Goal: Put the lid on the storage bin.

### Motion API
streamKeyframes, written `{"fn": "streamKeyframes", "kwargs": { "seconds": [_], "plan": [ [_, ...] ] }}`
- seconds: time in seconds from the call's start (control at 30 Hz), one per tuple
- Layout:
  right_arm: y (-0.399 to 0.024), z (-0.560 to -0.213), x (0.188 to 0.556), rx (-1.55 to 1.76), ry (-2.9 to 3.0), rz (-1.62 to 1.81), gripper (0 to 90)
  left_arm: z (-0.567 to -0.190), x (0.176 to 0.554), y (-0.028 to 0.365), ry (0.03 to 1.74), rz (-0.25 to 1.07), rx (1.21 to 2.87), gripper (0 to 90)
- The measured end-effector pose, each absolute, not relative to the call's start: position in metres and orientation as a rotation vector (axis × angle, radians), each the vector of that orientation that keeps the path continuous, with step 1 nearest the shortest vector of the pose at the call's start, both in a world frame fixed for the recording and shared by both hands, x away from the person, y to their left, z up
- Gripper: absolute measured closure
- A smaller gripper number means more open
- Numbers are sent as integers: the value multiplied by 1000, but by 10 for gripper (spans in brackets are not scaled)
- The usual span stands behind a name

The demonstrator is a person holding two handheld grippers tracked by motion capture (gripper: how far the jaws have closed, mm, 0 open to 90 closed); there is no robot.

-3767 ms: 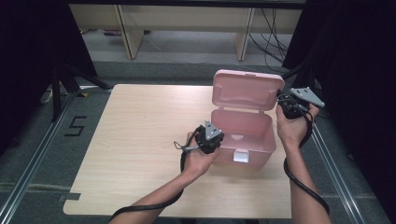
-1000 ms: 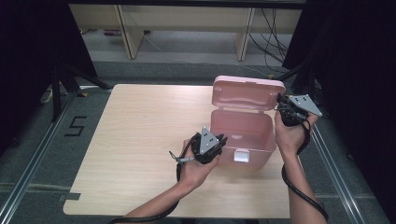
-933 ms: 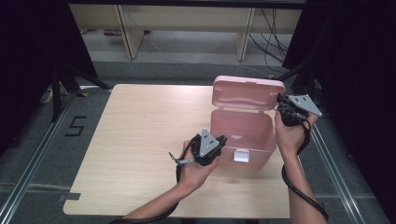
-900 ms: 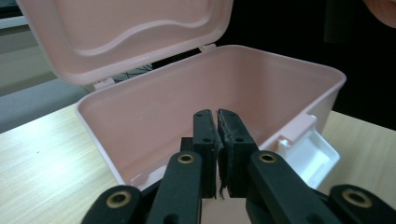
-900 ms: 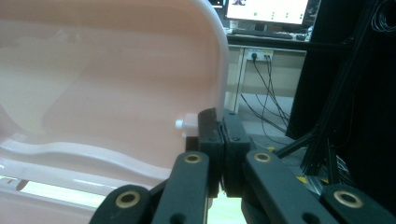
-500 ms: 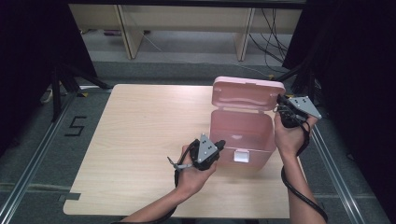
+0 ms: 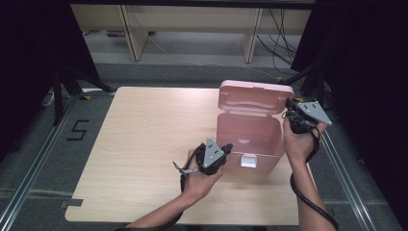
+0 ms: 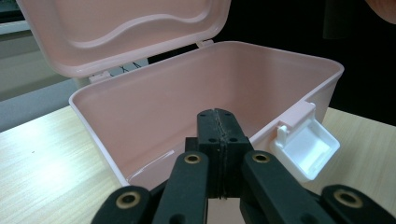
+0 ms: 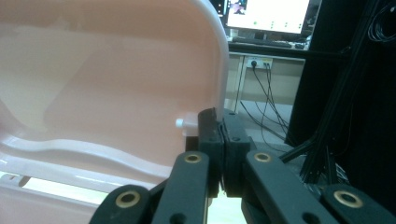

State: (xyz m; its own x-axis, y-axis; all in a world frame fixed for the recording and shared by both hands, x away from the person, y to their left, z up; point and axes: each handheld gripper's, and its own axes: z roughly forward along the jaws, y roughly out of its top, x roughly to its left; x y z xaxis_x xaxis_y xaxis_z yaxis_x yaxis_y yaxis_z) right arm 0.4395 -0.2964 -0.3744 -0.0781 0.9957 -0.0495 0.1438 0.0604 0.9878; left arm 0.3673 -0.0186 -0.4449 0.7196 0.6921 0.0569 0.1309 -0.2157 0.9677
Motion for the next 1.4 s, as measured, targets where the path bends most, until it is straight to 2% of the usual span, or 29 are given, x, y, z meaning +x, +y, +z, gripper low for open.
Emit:
{"fn": "streamKeyframes", "kwargs": {
  "seconds": [1.4],
  "plan": [
    [-300, -382, 421, 1199, 1415, 1142, 888, -445, 371, -20, 663, 587, 1753, 894]
  ]
}}
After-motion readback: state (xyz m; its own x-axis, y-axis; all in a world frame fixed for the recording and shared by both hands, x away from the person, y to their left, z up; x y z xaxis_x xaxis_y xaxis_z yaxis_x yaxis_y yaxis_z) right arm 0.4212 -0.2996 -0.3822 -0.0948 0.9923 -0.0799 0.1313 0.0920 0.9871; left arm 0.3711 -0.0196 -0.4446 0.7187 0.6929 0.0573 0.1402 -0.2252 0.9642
